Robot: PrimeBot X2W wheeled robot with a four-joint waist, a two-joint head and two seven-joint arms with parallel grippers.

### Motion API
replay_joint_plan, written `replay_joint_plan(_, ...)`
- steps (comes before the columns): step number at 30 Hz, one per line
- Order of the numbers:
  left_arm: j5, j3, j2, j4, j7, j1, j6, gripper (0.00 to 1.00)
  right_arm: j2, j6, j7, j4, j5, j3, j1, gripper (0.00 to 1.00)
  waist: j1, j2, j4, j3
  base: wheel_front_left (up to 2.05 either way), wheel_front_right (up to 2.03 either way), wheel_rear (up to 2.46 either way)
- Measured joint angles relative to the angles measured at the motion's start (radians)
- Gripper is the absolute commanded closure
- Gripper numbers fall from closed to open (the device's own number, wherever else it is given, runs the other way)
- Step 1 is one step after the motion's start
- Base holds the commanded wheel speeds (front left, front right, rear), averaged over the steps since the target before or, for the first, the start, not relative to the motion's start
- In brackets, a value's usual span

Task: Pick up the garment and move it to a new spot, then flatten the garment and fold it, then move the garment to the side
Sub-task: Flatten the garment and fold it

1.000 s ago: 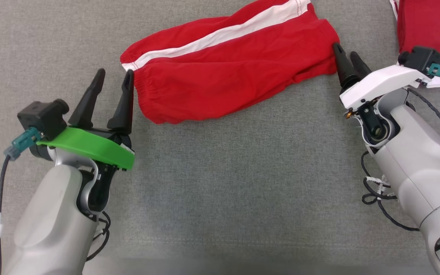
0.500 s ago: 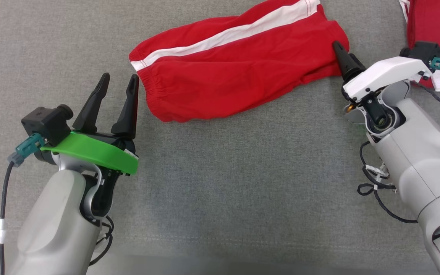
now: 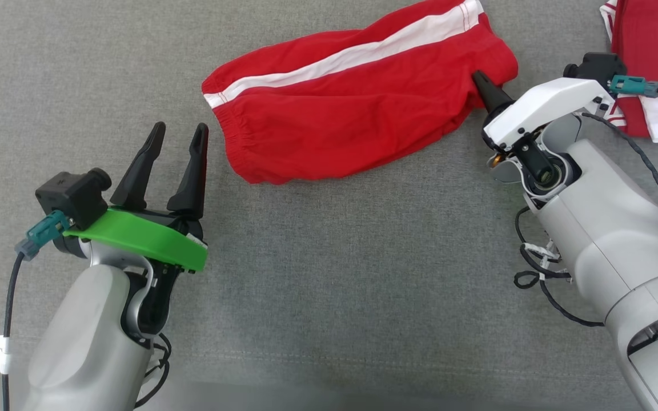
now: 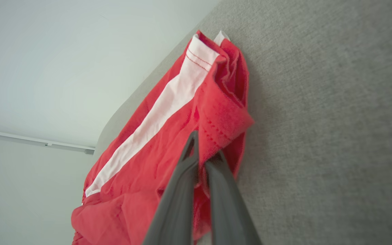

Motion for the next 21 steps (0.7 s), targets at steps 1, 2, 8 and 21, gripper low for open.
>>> replay_joint_plan(1, 0.000, 0.001, 0.000, 0.002, 0.000, 0.003, 0.000, 0.00, 0.000, 0.000, -0.004, 0.000, 0.000, 0.002, 0.000, 1.00, 0.0000, 0.0000, -0.001, -0.003, 0.00, 0.00, 0.00)
replay_joint_plan(2, 0.000, 0.002, 0.000, 0.002, 0.000, 0.005, 0.000, 0.00, 0.000, 0.000, -0.011, 0.000, -0.002, 0.003, 0.000, 1.00, 0.0000, 0.0000, -0.001, -0.007, 0.00, 0.00, 0.00)
replay_joint_plan(8, 0.000, 0.010, 0.000, 0.002, 0.000, 0.025, 0.000, 0.00, -0.016, 0.000, -0.089, -0.027, -0.038, 0.021, 0.000, 1.00, 0.0000, 0.0000, -0.012, -0.029, 0.00, 0.00, 0.00)
replay_joint_plan(21, 0.000, 0.023, 0.006, 0.004, 0.000, 0.081, 0.000, 0.00, -0.071, 0.000, -0.197, -0.049, -0.055, 0.026, 0.070, 1.00, 0.0000, 0.0000, -0.068, -0.081, 0.00, 0.00, 0.00)
